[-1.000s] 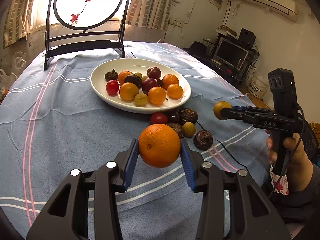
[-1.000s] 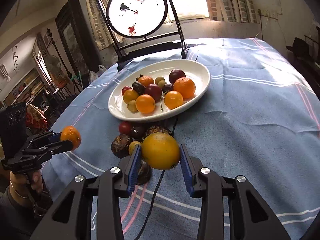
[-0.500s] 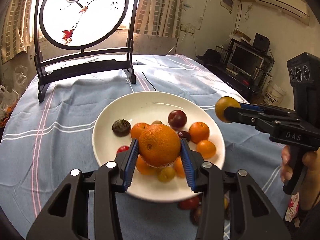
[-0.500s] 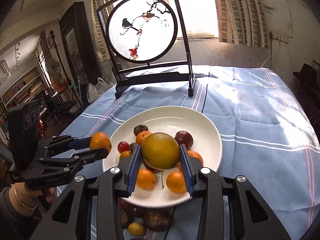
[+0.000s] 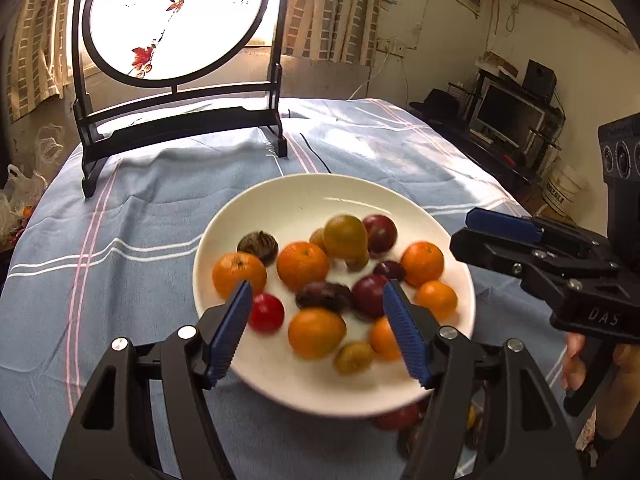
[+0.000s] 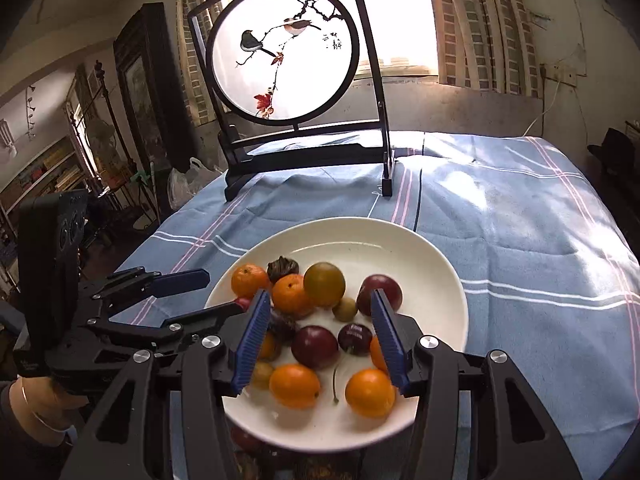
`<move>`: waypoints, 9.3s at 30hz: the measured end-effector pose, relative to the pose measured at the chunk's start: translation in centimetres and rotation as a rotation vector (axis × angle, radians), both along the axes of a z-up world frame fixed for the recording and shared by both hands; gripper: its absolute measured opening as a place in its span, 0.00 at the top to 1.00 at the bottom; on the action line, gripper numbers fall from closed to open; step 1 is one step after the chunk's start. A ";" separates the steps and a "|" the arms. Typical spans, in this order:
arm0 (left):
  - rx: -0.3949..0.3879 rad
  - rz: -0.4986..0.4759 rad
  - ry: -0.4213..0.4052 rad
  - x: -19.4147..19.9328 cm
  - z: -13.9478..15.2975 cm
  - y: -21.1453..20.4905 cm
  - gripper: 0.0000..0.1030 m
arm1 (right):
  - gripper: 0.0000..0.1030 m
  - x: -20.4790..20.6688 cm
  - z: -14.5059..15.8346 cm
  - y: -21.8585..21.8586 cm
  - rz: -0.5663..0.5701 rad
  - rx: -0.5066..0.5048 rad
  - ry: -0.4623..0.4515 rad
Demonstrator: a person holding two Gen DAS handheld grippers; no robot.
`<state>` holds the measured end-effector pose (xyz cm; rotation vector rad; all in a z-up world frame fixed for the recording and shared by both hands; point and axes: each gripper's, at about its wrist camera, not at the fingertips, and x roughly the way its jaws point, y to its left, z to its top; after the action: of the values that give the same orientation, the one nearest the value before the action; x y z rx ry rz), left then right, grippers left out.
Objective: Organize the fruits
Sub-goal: 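Place the orange and the yellow fruit on the plate, opening both grippers, then grasp a brown round fruit with the left gripper while the right gripper grasps another, then place both brown fruits on the plate, opening both grippers, then grasp a red tomato with the left gripper while the right gripper grasps a yellow fruit, then place the tomato and the yellow fruit on the plate, opening both grippers, then grasp a dark plum with the left gripper while the right gripper grasps a brown fruit, then place the plum and the brown fruit on the plate, opening both grippers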
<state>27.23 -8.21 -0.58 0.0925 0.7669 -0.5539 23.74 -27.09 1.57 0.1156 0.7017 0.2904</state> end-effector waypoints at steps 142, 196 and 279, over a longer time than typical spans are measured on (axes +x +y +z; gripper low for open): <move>0.302 -0.157 0.013 -8.0 -6.3 -4.5 0.56 | 0.74 -13.9 -6.3 -4.1 0.038 0.167 0.154; 0.116 -0.098 -0.022 -9.2 -2.7 0.9 0.27 | 0.53 -6.2 -4.5 -0.3 0.083 -0.157 0.124; 0.004 0.189 0.009 -17.7 0.9 7.2 0.05 | 0.04 -18.7 -0.3 -3.9 -0.124 0.033 0.046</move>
<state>9.55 -1.06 0.34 0.0203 0.7759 -0.3734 5.01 -30.97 1.25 0.1966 0.7324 0.1809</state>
